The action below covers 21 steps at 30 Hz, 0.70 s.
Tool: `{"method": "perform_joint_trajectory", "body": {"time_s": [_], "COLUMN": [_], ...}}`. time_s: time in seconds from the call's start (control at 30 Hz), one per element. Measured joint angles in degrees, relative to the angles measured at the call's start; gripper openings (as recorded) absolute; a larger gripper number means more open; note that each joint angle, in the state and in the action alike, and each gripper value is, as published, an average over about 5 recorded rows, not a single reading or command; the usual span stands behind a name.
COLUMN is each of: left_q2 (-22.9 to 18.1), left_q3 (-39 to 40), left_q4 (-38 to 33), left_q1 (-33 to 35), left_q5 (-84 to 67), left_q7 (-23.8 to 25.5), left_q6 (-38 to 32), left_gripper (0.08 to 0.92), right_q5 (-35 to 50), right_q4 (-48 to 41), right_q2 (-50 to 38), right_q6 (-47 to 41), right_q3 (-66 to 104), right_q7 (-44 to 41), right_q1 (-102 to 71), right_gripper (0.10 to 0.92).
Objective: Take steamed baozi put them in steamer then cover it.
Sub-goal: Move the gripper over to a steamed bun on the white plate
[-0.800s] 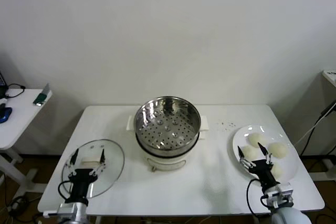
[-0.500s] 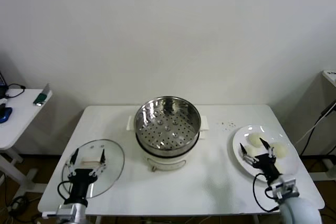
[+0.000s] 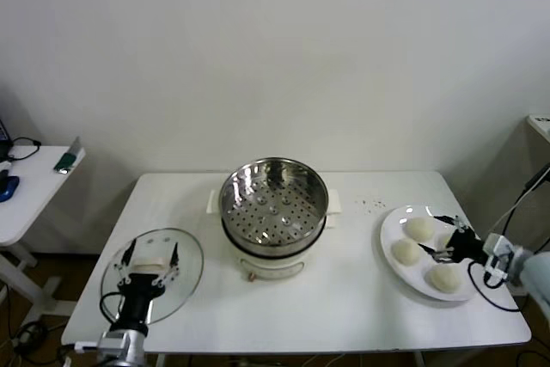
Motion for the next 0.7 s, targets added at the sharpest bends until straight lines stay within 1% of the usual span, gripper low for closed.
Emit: {"method": "perform_joint_trajectory", "body": {"time_s": [0.13,0.3,0.5,0.7], "left_q2": [0.4,0.8,1.0,1.2], "left_q3": [-0.1,-0.6,-0.7,-0.9], "left_q4": [0.2,0.6,1.0,1.5], "left_q1": [-0.2,-0.4,-0.7,-1.2], "left_q5": [0.0,0.0,0.1,0.3], "left_q7": [0.0,-0.3,-0.4,-0.5], "left_q6": [0.3,0.8,1.5,2.1], "left_gripper": [0.823,0.823,0.823,0.823], "right_q5": [-3.1,-5.8,-8.4,-10.5], "right_q4": [-5.7,-13.4,-22.5,-31.0], "right_q2": [-1.4,-0.6,2.9,8.0], "right_q6": [1.7,3.8,5.8,7.5], "right_q3": [-11.0,-25.6,-40.0,-49.0], "right_q7": [-4.8,-8.7,-11.6,-13.1], "right_q1": [11.6,25.9,39.2,47.0], "right_gripper": [0.823,0.823,0.823,0.823]}}
